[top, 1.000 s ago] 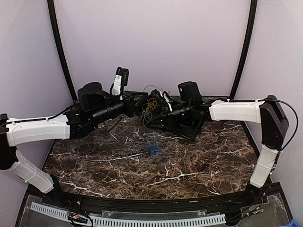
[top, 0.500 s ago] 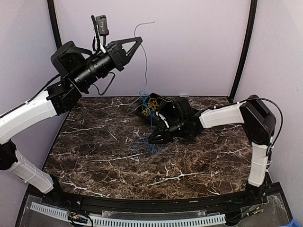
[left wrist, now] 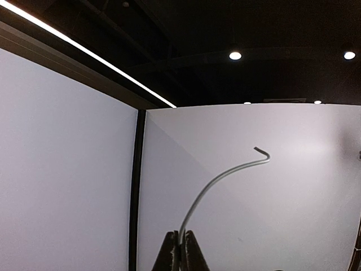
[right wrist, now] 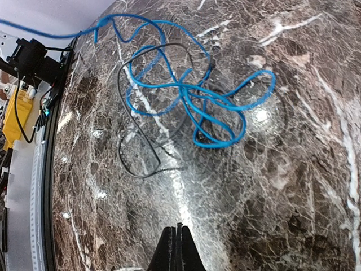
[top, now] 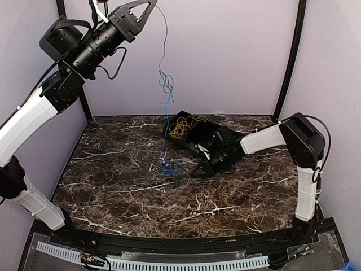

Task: Untangle the cables

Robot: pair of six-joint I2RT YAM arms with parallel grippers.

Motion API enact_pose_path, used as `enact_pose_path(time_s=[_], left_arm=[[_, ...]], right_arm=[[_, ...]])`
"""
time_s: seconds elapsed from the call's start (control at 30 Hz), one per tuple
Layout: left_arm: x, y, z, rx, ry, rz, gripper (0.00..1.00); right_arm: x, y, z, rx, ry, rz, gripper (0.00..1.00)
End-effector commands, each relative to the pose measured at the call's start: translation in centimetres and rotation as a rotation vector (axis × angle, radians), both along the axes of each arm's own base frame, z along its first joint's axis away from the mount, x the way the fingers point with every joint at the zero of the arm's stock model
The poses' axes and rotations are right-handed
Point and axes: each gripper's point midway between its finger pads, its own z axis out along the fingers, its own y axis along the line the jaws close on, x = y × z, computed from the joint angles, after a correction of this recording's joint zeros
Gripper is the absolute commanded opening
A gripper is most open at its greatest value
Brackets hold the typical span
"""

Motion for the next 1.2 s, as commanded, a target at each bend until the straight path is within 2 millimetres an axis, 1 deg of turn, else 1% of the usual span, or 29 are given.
enact_pose_path(time_s=[0.0, 0.03, 0.07, 0.1, 0.17, 0.2, 0.23, 0.27, 0.33, 0.43, 0.5, 0.57, 0.63, 0.7, 0.77, 0.8, 0.87, 0.93, 0.97, 1.0, 1.07, 1.1, 1.13, 1.17], left_arm=[[-1.2, 1.1, 3.4, -0.031, -0.049, 0.007, 0.0], [-1.3, 1.1, 3.6, -0.036, -0.047, 0.002, 0.0], [-1.2, 1.1, 3.6, -0.037, -0.045, 0.0, 0.0], [-1.1, 0.9, 3.4, -0.035, -0.036, -0.004, 0.0], [-0.8, 0.8, 2.7, -0.038, -0.024, -0.006, 0.0], [-0.5, 0.4, 1.9, -0.03, -0.011, -0.006, 0.0], [-0.5, 0.6, 1.9, -0.042, -0.01, -0.001, 0.0], [-0.1, 0.3, 1.3, -0.037, 0.003, 0.004, 0.0], [0.2, 0.0, 0.8, -0.033, 0.013, 0.003, 0.0], [0.6, -0.6, 0.3, -0.028, 0.026, -0.006, 0.0], [0.9, -0.9, 0.0, -0.028, 0.031, -0.012, 0.0], [1.1, -1.2, -0.2, -0.029, 0.035, -0.014, 0.0], [1.4, -1.6, -0.4, -0.028, 0.042, -0.015, 0.0], [1.6, -1.7, -0.4, -0.026, 0.045, -0.015, 0.0], [1.7, -1.8, -0.5, -0.025, 0.05, -0.014, 0.0], [1.7, -1.8, -0.5, -0.025, 0.051, -0.014, 0.0], [1.8, -1.7, -0.4, -0.028, 0.052, -0.011, 0.0], [1.7, -1.6, -0.2, -0.033, 0.048, -0.01, 0.0], [1.5, -1.5, 0.1, -0.035, 0.044, -0.012, 0.0], [1.5, -1.5, 0.1, -0.035, 0.044, -0.013, 0.0], [1.4, -1.4, 0.3, -0.038, 0.041, -0.015, 0.0], [1.3, -1.4, 0.3, -0.037, 0.04, -0.016, 0.0], [1.3, -1.3, 0.3, -0.039, 0.04, -0.017, 0.0], [1.3, -1.4, 0.2, -0.039, 0.041, -0.018, 0.0]], right_arm=[[-0.8, -1.1, 0.4, -0.005, -0.016, 0.029, 0.0], [-1.2, -1.2, 1.5, 0.02, -0.036, 0.049, 0.03], [-1.6, -1.3, 2.8, 0.048, -0.059, 0.069, 0.14], [-1.9, -1.3, 4.2, 0.072, -0.089, 0.085, 0.27], [-2.7, -1.5, 7.7, 0.133, -0.155, 0.124, 0.51], [-3.2, -1.6, 9.5, 0.167, -0.185, 0.145, 0.61], [-3.7, -1.6, 11.3, 0.199, -0.215, 0.163, 0.69], [-4.1, -1.6, 13.1, 0.226, -0.244, 0.174, 0.75], [-4.5, -1.3, 16.3, 0.265, -0.319, 0.184, 0.82], [-4.0, -0.4, 20.8, 0.322, -0.435, 0.162, 0.85], [-3.3, 0.7, 22.5, 0.348, -0.463, 0.149, 0.87], [-2.9, 1.8, 23.6, 0.382, -0.446, 0.157, 0.88], [-3.4, 3.1, 24.3, 0.425, -0.422, 0.192, 0.88], [-3.9, 4.3, 24.4, 0.446, -0.419, 0.214, 0.88], [-4.2, 5.1, 24.9, 0.494, -0.405, 0.229, 0.86], [-4.3, 5.3, 25.1, 0.517, -0.387, 0.235, 0.8], [-3.9, 5.7, 24.7, 0.523, -0.351, 0.227, 0.58], [-3.4, 6.0, 23.5, 0.504, -0.32, 0.211, 0.31], [-3.2, 6.0, 22.7, 0.492, -0.307, 0.206, 0.22], [-3.3, 6.0, 22.1, 0.485, -0.296, 0.204, 0.15], [-3.4, 5.8, 21.0, 0.479, -0.268, 0.199, 0.12], [-3.5, 5.8, 20.8, 0.482, -0.261, 0.198, 0.12], [-3.8, 5.6, 20.5, 0.483, -0.255, 0.202, 0.13], [-4.1, 5.5, 20.5, 0.49, -0.259, 0.212, 0.2]])
